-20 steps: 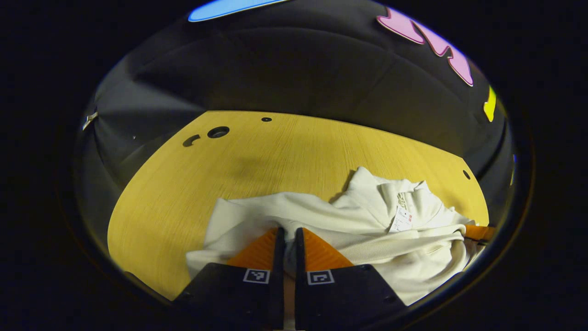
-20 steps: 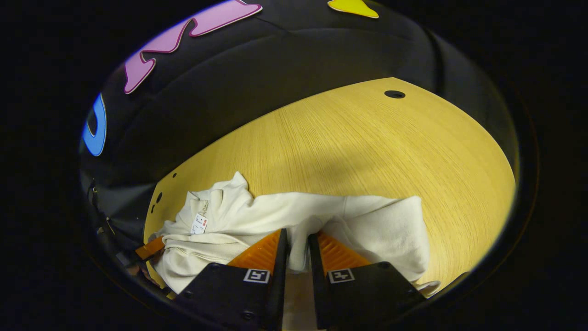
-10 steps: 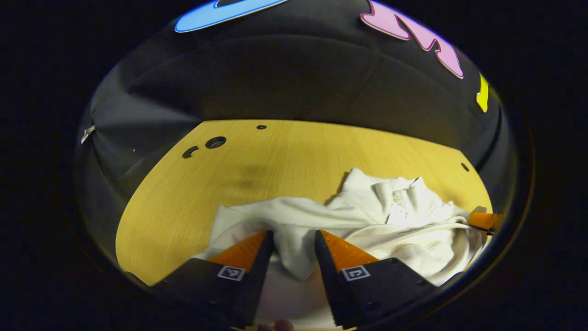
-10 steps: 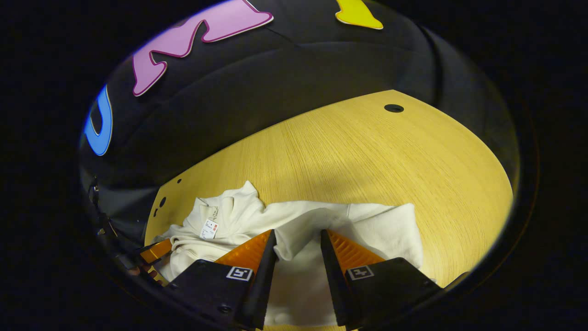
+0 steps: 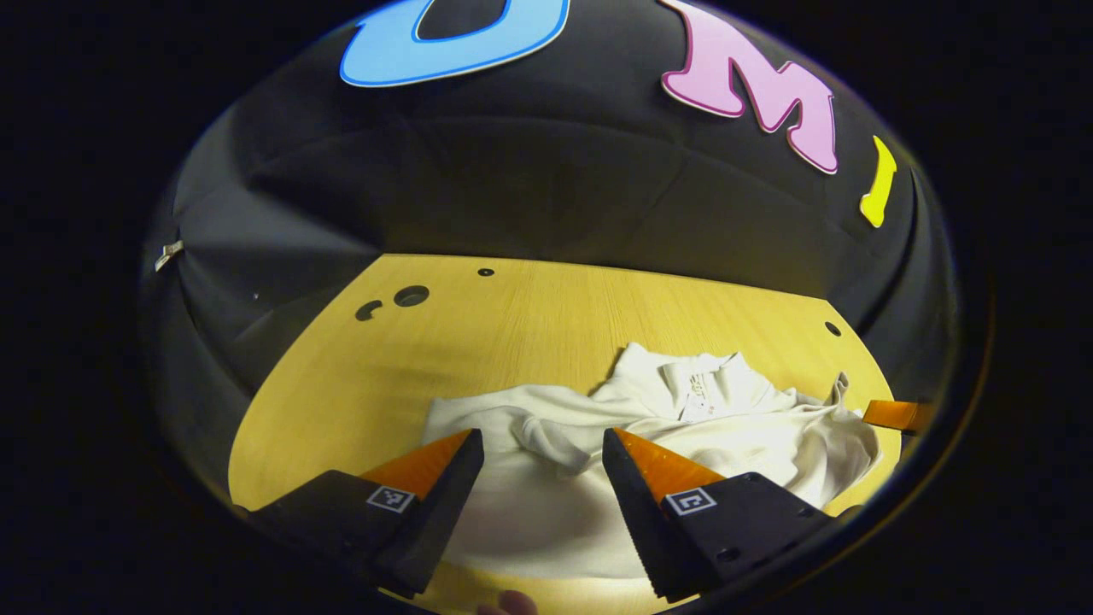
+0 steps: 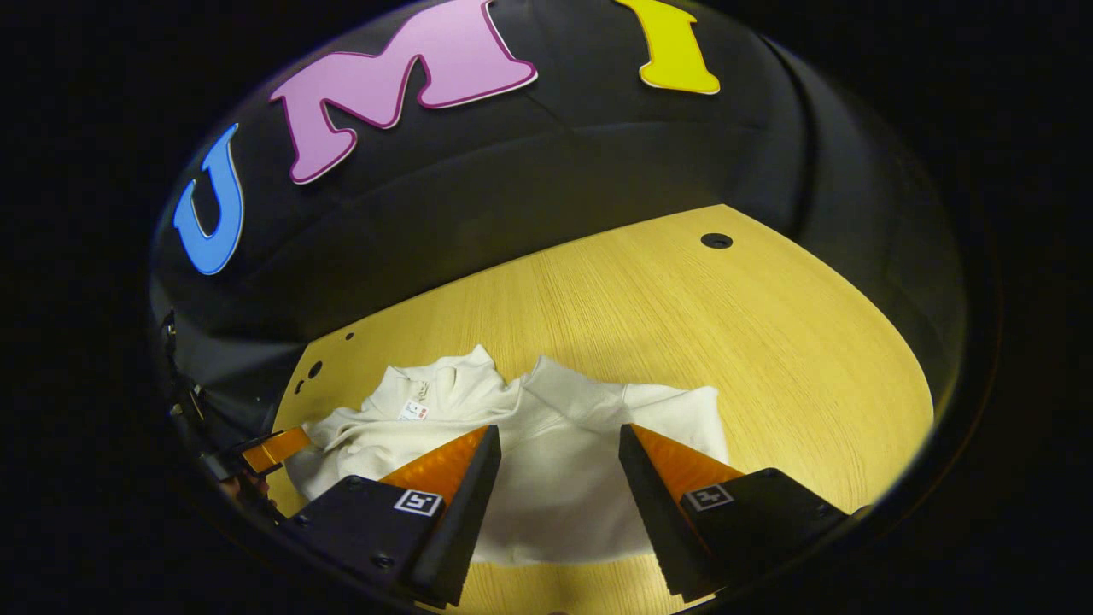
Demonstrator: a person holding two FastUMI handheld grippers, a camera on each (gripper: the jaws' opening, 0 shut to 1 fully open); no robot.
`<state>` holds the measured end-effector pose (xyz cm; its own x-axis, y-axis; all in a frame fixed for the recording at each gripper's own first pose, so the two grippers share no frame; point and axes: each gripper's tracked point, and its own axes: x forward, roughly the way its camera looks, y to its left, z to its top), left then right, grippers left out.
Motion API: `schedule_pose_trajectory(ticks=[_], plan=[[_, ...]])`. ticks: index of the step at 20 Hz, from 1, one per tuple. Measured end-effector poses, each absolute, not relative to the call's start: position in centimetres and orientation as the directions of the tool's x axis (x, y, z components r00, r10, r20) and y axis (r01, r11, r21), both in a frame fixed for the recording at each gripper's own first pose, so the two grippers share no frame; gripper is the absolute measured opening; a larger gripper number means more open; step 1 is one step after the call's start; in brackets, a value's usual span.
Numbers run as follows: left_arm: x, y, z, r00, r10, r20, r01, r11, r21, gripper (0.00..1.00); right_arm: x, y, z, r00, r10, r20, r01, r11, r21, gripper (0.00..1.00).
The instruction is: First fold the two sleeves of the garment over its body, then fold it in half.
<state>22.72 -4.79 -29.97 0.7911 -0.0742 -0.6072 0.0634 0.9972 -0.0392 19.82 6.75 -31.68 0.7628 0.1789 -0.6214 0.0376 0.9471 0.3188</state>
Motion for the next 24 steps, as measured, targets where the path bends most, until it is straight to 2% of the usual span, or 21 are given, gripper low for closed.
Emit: schedule_pose_trajectory(ticks=[8, 24], plan=[[16.7, -6.0, -25.4, 0.812, -0.126, -0.57, 0.113, 0.992, -0.057, 0.91, 14.5, 7.6, -28.4, 0.771, 0.204, -0.604, -0.016, 0.953, 0.302, 0.87], [8.6, -6.8, -21.8, 0.818, -0.193, -0.543, 0.16, 0.981, -0.108, 0.91, 8.0, 8.7, -24.6, 0.778, 0.258, -0.573, -0.066, 0.941, 0.333, 0.87]])
